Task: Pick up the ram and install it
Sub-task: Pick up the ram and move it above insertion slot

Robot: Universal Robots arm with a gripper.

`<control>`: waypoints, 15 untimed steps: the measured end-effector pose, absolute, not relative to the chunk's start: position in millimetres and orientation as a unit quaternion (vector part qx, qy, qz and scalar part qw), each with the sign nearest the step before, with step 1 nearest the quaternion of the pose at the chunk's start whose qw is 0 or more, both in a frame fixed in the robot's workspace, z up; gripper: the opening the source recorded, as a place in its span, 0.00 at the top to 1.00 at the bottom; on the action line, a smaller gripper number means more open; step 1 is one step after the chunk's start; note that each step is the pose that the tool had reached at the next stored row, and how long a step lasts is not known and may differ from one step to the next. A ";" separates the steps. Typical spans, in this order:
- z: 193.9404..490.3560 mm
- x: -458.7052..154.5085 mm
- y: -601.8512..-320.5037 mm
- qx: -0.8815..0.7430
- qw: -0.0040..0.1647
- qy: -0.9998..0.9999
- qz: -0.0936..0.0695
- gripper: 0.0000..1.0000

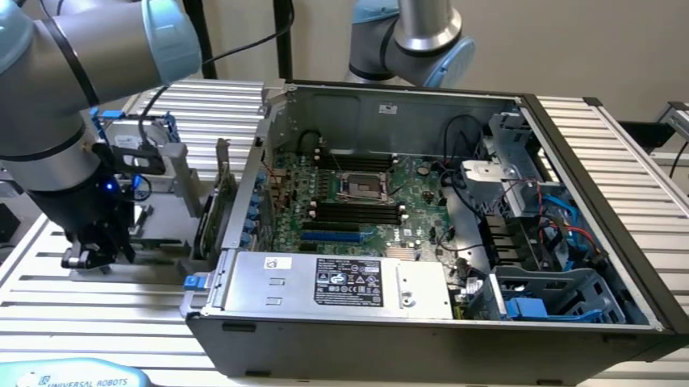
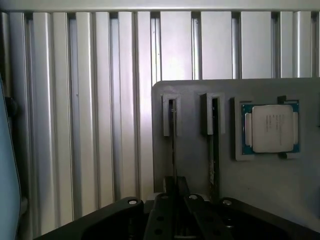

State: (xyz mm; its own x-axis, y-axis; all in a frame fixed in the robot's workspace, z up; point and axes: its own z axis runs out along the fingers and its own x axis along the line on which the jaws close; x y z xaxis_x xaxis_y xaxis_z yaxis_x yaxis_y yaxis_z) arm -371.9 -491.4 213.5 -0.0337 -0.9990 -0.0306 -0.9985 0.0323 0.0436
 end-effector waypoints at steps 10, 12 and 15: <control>258.8 -367.0 -491.5 0.695 0.007 -0.718 -0.029 0.87; 267.8 -364.5 -491.4 0.695 0.007 -0.718 -0.029 0.87; 281.7 -358.9 -491.4 0.695 0.007 -0.718 -0.029 0.87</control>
State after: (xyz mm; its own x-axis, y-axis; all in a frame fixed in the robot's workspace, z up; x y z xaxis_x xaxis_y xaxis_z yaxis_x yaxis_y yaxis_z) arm -358.9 -491.4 281.7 -0.0340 -0.9990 -0.0304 -0.9981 0.0324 0.0518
